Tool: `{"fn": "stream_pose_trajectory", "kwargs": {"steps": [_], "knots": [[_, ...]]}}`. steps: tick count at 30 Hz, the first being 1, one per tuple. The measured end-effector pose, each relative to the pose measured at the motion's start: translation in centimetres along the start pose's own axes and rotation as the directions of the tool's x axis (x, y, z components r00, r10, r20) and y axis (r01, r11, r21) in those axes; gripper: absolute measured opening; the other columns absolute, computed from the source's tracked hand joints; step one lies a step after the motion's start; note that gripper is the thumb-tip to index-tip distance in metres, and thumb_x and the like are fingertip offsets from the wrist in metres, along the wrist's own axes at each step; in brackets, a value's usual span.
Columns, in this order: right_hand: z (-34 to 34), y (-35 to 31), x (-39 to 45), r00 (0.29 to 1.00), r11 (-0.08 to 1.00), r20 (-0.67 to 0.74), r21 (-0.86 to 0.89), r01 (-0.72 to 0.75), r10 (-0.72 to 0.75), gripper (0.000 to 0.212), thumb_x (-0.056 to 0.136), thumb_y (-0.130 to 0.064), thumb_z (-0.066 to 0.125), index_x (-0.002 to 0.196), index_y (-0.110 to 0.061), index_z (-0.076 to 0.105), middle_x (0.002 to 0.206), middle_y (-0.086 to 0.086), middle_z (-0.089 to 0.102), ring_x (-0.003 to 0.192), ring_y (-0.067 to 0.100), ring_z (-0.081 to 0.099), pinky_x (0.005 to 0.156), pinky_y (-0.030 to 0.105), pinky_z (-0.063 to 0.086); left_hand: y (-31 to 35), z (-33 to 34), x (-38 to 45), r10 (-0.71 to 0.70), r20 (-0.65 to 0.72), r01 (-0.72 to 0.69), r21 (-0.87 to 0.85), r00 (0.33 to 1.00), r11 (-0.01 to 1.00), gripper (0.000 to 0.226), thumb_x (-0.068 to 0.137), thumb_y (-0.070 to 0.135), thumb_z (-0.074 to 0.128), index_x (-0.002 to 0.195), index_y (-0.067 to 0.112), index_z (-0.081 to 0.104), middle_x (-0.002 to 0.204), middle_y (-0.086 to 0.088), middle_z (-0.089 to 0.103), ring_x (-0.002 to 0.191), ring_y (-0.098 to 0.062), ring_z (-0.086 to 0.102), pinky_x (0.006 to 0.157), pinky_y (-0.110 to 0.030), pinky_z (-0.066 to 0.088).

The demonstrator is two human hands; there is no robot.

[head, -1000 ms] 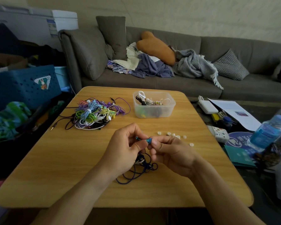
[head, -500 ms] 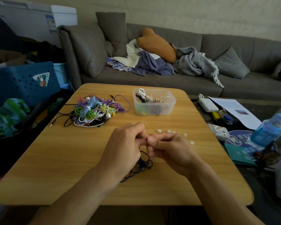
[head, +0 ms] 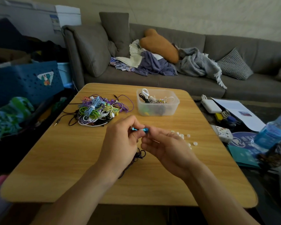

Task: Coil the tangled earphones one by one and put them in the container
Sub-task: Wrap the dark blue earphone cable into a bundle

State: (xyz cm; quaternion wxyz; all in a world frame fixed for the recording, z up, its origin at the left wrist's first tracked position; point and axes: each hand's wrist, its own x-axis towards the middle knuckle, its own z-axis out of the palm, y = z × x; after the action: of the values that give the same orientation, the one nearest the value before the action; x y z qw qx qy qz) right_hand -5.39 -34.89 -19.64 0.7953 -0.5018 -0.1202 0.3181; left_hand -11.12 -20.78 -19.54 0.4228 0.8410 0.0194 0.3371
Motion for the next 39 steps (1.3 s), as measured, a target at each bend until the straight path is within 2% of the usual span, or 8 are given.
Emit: {"fn": "stream_pose_trajectory", "kwargs": {"steps": [4, 7, 11, 22, 25, 28, 32, 39], "knots": [[-0.4, 0.1, -0.2, 0.998, 1.0, -0.062, -0.009, 0.018, -0.019, 0.031, 0.075, -0.005, 0.068, 0.105, 0.002, 0.07, 0.081, 0.014, 0.071, 0.068, 0.016, 0.068, 0.069, 0.027, 0.06, 0.1, 0.2, -0.3, -0.027, 0.037, 0.028, -0.04, 0.999, 0.999, 0.014, 0.081, 0.005, 0.075, 0.08, 0.014, 0.064, 0.08, 0.015, 0.068, 0.073, -0.002, 0.062, 0.063, -0.017, 0.048], [-0.6, -0.2, -0.4, 0.992, 0.992, -0.096, -0.1, 0.072, -0.082, 0.035, 0.072, -0.008, 0.071, 0.105, 0.003, 0.066, 0.08, 0.016, 0.072, 0.067, 0.018, 0.069, 0.066, 0.028, 0.059, 0.0, 0.2, -0.2, -0.053, 0.05, 0.056, -0.058, 0.997, 0.997, 0.015, 0.082, 0.007, 0.075, 0.079, 0.017, 0.064, 0.078, 0.011, 0.068, 0.069, -0.008, 0.063, 0.063, -0.028, 0.051], [-0.6, 0.1, -0.3, 0.981, 0.973, -0.112, -0.185, 0.135, -0.157, 0.027, 0.076, -0.017, 0.07, 0.097, 0.001, 0.068, 0.082, 0.019, 0.073, 0.07, 0.022, 0.07, 0.066, 0.03, 0.059, 0.0, 0.1, -0.4, -0.106, 0.083, 0.114, -0.094, 0.991, 0.989, 0.015, 0.083, 0.009, 0.075, 0.081, 0.02, 0.064, 0.074, 0.006, 0.068, 0.064, -0.011, 0.066, 0.063, -0.037, 0.054], [-0.7, 0.4, -0.1, 0.977, 0.971, -0.099, -0.172, 0.169, -0.187, 0.024, 0.078, -0.015, 0.071, 0.095, 0.002, 0.071, 0.087, 0.023, 0.073, 0.075, 0.025, 0.071, 0.069, 0.03, 0.059, 0.1, 0.2, -0.6, -0.155, 0.05, 0.159, -0.09, 0.987, 0.983, 0.013, 0.084, 0.011, 0.074, 0.082, 0.019, 0.064, 0.069, 0.005, 0.067, 0.062, -0.01, 0.065, 0.061, -0.034, 0.053], [-0.5, 0.8, 0.0, 0.967, 0.958, -0.096, -0.187, 0.216, -0.236, 0.018, 0.078, -0.012, 0.072, 0.09, 0.001, 0.073, 0.085, 0.023, 0.072, 0.075, 0.026, 0.071, 0.07, 0.031, 0.059, 0.1, 0.2, -0.7, -0.15, 0.002, 0.15, -0.073, 0.989, 0.986, 0.013, 0.083, 0.01, 0.074, 0.081, 0.017, 0.064, 0.072, 0.011, 0.067, 0.064, -0.006, 0.064, 0.058, -0.029, 0.052], [-0.2, 1.2, 0.1, 0.949, 0.94, -0.107, -0.21, 0.27, -0.296, 0.023, 0.077, -0.012, 0.073, 0.092, 0.005, 0.073, 0.085, 0.025, 0.073, 0.077, 0.027, 0.071, 0.071, 0.032, 0.058, 0.2, 0.4, -0.7, -0.133, -0.038, 0.131, -0.049, 0.99, 0.99, 0.014, 0.083, 0.008, 0.074, 0.079, 0.016, 0.063, 0.074, 0.011, 0.067, 0.064, -0.003, 0.063, 0.054, -0.022, 0.05], [0.2, 1.7, 0.1, 0.93, 0.915, -0.117, -0.261, 0.309, -0.348, 0.02, 0.082, -0.008, 0.072, 0.094, 0.007, 0.073, 0.089, 0.024, 0.074, 0.083, 0.032, 0.073, 0.076, 0.035, 0.059, 0.2, 0.5, -0.7, -0.13, -0.069, 0.128, -0.043, 0.989, 0.991, 0.017, 0.082, 0.004, 0.073, 0.077, 0.014, 0.061, 0.069, 0.011, 0.063, 0.061, -0.003, 0.059, 0.049, -0.011, 0.04], [0.3, 1.5, 0.2, 0.937, 0.914, -0.13, -0.298, 0.276, -0.325, 0.012, 0.087, -0.006, 0.07, 0.088, 0.005, 0.076, 0.082, 0.018, 0.074, 0.076, 0.024, 0.07, 0.073, 0.029, 0.056, -0.3, 0.8, -0.7, -0.042, -0.072, 0.04, -0.041, 0.996, 0.998, 0.025, 0.08, -0.006, 0.07, 0.072, 0.013, 0.056, 0.068, 0.006, 0.063, 0.063, -0.012, 0.06, 0.052, -0.03, 0.049]]}}
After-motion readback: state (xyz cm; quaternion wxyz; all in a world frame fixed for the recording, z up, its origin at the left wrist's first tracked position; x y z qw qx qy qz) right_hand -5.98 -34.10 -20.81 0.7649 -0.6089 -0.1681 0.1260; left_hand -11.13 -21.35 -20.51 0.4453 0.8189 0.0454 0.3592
